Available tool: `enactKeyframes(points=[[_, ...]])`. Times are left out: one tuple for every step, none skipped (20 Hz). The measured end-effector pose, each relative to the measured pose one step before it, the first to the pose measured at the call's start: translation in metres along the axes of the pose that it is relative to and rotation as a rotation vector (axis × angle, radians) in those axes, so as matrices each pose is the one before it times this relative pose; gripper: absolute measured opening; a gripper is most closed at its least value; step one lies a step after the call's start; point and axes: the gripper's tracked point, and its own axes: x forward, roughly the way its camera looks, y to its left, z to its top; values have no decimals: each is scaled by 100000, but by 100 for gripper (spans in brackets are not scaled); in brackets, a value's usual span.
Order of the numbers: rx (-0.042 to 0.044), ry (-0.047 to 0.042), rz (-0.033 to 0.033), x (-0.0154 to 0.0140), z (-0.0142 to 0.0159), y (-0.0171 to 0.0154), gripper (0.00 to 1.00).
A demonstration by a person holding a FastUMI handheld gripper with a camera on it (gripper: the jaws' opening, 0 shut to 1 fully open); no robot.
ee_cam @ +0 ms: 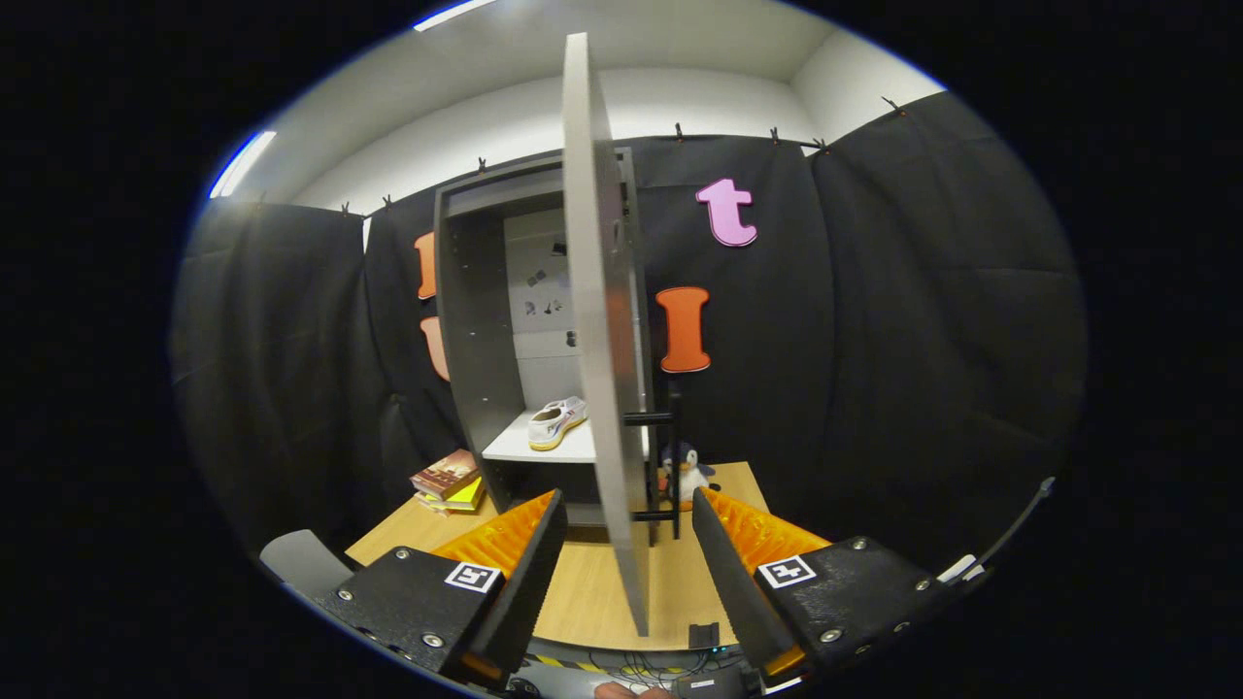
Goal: Open the shoe cabinet door, grab the shoes and put them into the shoe cabinet, then close the shoe cabinet door.
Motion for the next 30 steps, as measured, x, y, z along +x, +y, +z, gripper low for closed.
enactKeyframes(points=[[-287,-71,-1092,361,-13,-904,82],[-409,137,-919,463,-78,-959,82],[-1122,76,-906,-753,-372,-330,82],[-934,-11,-308,408,-298,-392,82],[-964,34,-362,569,-158,-346,82],[-620,148,-37,585,-219,-15,82],[-52,292,198,580,-164,77,82],[366,45,626,389,15,352,82],[368,7,556,481,-302,743,82],[-767,-40,-1440,160,46,112,82],[-1516,-295,-1032,393,-139,-87,81],[-1420,-250,-130,-21,56,287,81],[-1066,-124,-132,80,27,566,81],[-522,-233,-250,-38,64,452,80],[-195,242,90,-65,-85,575,80],[201,196,464,-57,-33,748,80],[429,367,688,157,-84,896,80],[655,391,835,29,-65,1031,80],[528,407,711,155,-104,1134,80],[584,227,332,106,-1,930,80],[438,245,168,180,-89,943,80],[454,197,-101,138,-57,930,80],[398,96,-317,272,71,887,80],[297,117,-364,84,39,226,80],[-99,158,-338,274,39,986,80],[-98,154,-506,426,-103,1427,80],[-337,57,-640,136,63,855,80],[-443,-33,-591,141,40,609,80],[-282,42,-551,181,16,743,80],[60,-50,-689,352,39,649,80]])
